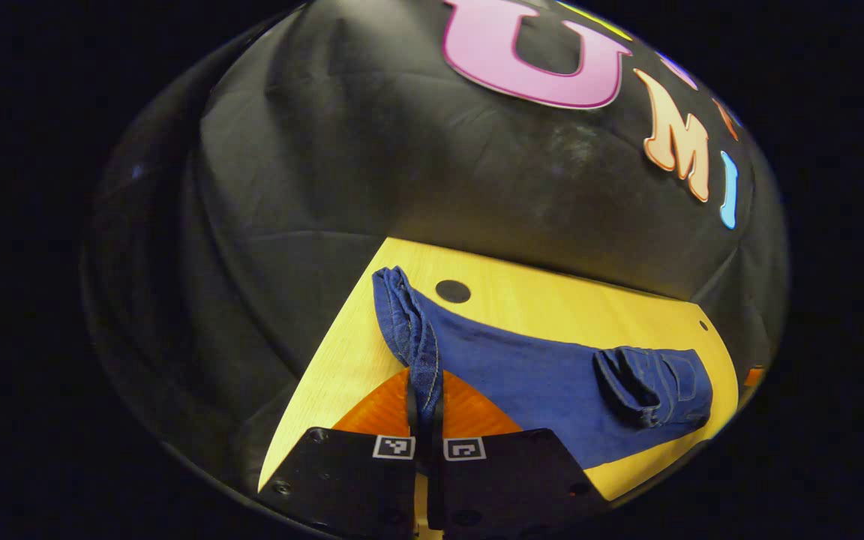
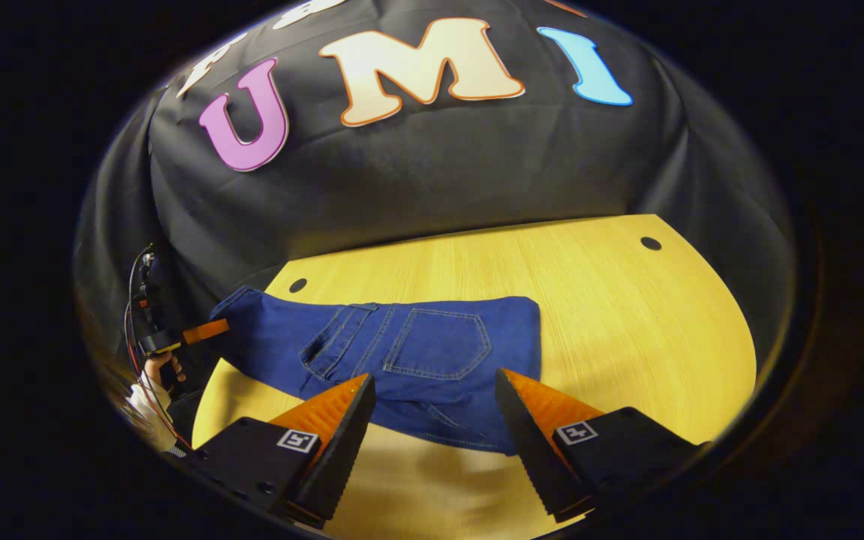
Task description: Grasp the waist and the cuffs of the jeans and fold them to make the two legs overlap; first hold the waist and fold one-third of the jeans toward the cuffs, then hold the cuffs and fold the remaining one-third in the same direction to finish folding.
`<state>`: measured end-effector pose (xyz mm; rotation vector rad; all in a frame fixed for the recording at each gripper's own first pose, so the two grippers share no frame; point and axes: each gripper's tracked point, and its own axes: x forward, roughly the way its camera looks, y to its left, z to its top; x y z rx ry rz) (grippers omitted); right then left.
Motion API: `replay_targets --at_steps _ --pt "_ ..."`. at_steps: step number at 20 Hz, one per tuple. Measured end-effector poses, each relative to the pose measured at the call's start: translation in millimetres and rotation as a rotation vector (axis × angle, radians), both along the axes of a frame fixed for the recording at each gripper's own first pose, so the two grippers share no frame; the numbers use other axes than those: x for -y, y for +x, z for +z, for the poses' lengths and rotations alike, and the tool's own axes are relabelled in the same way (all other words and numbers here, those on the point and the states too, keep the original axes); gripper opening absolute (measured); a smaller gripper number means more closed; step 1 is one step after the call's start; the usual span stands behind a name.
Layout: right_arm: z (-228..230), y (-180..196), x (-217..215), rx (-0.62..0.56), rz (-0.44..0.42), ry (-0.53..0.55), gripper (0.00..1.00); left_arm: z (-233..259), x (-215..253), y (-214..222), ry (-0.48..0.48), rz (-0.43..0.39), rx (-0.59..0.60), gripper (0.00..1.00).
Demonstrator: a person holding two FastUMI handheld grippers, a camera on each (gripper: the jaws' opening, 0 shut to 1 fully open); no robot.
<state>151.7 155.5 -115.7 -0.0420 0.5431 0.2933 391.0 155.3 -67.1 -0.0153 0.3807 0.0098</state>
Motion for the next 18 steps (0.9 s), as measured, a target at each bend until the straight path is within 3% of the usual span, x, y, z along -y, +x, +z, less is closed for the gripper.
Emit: replay_targets --at_steps 1,7,8,9,11,15,18 --pt "5 -4 12 0.002 -0.006 0.0 0.94 9 15 -4 0.005 -0.01 0.008 0.0" --pt "25 -17 88 -0.001 0.017 0.006 0.99 58 129 -15 0.028 -0.059 0.079 0.0" --pt "25 -18 105 -0.007 0.022 -0.005 0.94 64 149 -17 0.036 -0.068 0.09 0.0" --pt "26 -19 122 -0.011 0.026 -0.012 0.98 70 170 -19 0.044 -0.076 0.104 0.0" --pt "29 -18 147 -0.023 0.031 -0.004 0.94 77 215 -23 0.054 -0.104 0.122 0.0" --pt "35 -12 185 -0.026 0.034 0.032 0.98 65 300 -32 0.079 -0.179 0.104 0.0" --pt "35 -10 202 -0.029 0.049 0.044 0.94 40 350 -34 0.164 -0.22 0.07 0.0"
